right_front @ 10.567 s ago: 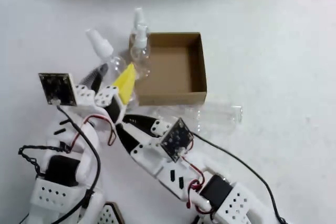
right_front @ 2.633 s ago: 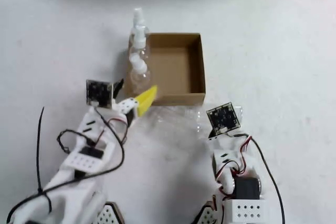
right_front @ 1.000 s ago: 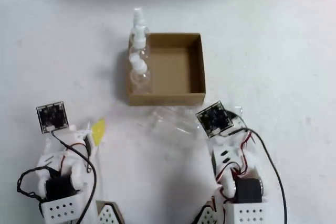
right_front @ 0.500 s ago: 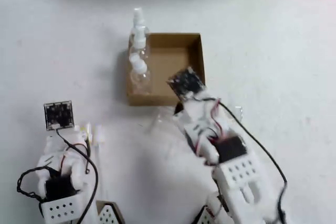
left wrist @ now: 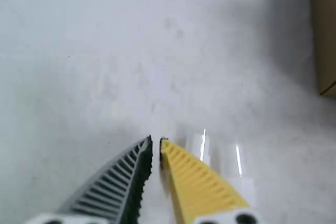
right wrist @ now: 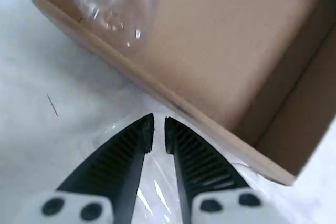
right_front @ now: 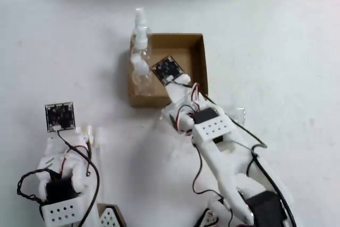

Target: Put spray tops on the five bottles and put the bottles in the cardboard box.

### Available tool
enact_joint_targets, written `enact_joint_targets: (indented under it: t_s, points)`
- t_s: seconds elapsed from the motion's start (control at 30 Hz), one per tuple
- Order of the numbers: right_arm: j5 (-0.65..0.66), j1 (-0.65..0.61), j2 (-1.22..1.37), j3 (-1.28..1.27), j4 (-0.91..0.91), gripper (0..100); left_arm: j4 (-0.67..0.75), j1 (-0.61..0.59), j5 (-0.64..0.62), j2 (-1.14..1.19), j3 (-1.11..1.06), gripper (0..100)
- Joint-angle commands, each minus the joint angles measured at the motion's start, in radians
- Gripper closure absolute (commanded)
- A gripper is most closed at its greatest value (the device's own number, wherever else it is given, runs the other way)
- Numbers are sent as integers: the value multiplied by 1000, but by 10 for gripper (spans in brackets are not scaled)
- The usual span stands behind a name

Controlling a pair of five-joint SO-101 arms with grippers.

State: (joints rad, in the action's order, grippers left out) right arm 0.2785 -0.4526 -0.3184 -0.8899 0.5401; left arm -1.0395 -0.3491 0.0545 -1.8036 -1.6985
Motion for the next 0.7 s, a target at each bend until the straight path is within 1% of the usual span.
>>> enact_joint_targets:
  t_s: [0.0, 0.27, 0.33, 0.43, 0.67]
  points:
    - [-8, -31, 27, 58, -22, 982, -6, -4, 12, -22, 5, 972]
    - [8, -94, 94, 58, -15, 982, -3, -2, 12, -22, 5, 972]
    - [83, -113, 94, 54, 7, 982, -3, -2, 12, -22, 5, 972]
    - [230, -134, 88, 58, 97, 982, -3, -2, 12, -22, 5, 972]
    - [535, -113, 12, 57, 291, 982, -3, -2, 12, -22, 5, 972]
